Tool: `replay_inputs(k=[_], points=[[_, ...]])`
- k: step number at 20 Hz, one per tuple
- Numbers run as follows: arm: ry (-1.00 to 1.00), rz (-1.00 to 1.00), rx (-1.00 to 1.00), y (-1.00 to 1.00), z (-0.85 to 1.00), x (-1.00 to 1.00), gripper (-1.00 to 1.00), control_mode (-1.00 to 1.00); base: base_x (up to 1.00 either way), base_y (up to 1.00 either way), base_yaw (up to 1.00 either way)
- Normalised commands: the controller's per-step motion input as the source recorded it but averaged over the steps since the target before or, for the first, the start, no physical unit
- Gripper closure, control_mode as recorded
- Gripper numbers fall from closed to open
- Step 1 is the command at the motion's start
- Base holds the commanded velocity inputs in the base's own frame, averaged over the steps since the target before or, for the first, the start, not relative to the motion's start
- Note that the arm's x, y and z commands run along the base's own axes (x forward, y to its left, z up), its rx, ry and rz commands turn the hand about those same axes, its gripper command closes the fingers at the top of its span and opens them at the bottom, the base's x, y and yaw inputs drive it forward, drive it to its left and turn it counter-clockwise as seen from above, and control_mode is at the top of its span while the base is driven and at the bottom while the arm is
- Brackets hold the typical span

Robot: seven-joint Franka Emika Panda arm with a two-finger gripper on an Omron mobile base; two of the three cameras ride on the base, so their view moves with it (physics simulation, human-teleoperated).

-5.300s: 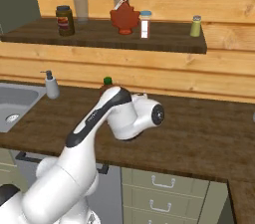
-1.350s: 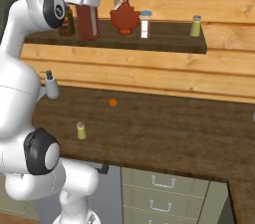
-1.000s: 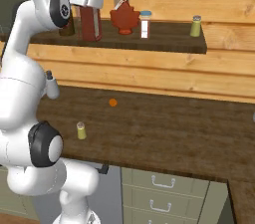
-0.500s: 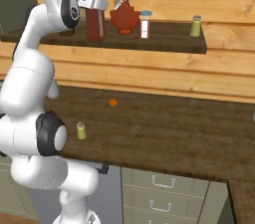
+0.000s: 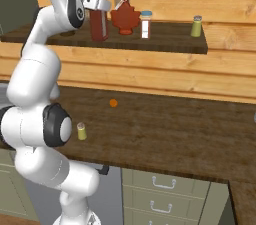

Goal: Put the shaker and condiment bottle from the counter next to their counterparts in the cabinet.

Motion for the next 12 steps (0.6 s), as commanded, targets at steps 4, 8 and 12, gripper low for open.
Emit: replay_inputs(k=[4, 8, 12], points=[[0.0, 0.0, 0.0, 0.03, -0.14, 0.32, 1.0, -1.0, 0.0, 0.0, 0.0], [0.0, 0.0, 0.0, 0.01, -0.19, 0.25, 1.0, -1.0, 0.0, 0.0, 0.0], [0.0, 0.0, 0.0, 0.0, -0.29, 0.23, 1.0, -1.0, 0.0, 0.0, 0.0]])
